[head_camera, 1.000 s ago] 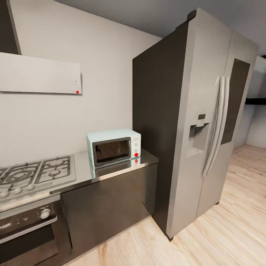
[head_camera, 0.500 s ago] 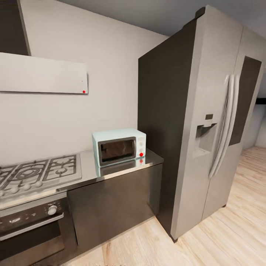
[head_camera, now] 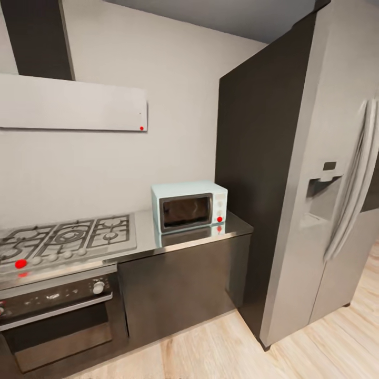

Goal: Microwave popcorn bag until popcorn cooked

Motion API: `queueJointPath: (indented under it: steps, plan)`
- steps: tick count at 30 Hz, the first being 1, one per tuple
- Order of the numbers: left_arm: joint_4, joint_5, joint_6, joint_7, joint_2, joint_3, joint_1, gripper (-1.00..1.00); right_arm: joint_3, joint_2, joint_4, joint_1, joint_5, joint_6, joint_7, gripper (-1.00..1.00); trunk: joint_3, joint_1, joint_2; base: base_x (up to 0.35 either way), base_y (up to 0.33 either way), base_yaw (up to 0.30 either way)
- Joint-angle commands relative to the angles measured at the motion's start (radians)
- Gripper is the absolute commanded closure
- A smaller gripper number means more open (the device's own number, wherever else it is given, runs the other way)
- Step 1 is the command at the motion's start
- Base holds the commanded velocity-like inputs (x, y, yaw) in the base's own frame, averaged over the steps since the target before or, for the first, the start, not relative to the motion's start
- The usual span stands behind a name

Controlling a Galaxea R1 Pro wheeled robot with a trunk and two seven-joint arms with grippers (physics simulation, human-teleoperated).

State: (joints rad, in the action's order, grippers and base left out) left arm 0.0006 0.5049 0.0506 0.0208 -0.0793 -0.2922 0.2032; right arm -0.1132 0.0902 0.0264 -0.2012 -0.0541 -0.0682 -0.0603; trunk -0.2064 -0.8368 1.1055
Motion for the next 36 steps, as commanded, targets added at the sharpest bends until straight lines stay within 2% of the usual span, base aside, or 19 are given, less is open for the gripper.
queueJointPath:
  steps: [1, 4, 10, 36]
  plan:
    - [0.001, 0.008, 0.003, 0.002, 0.000, -0.008, 0.001, -1.00, -0.004, 0.000, 0.003, -0.001, -0.006, -0.005, -0.004, -1.00, -0.003, 0.000, 0.001, 0.000, 0.000, 0.217]
    - [0.001, 0.008, 0.003, 0.002, -0.001, -0.008, 0.001, -1.00, -0.005, 0.000, 0.003, -0.001, -0.007, -0.002, -0.008, -1.00, -0.006, 0.000, 0.001, 0.000, 0.000, 0.212]
    - [0.001, 0.008, 0.003, 0.002, -0.002, -0.008, 0.001, -1.00, -0.023, -0.002, 0.003, -0.001, -0.056, 0.002, -0.010, -1.00, -0.014, 0.000, 0.001, 0.000, 0.000, 0.199]
    - [0.001, 0.008, 0.004, 0.002, -0.002, -0.008, 0.001, -1.00, -0.021, -0.003, 0.003, -0.001, -0.065, -0.011, -0.012, -1.00, -0.049, 0.000, 0.001, 0.000, 0.000, 0.176]
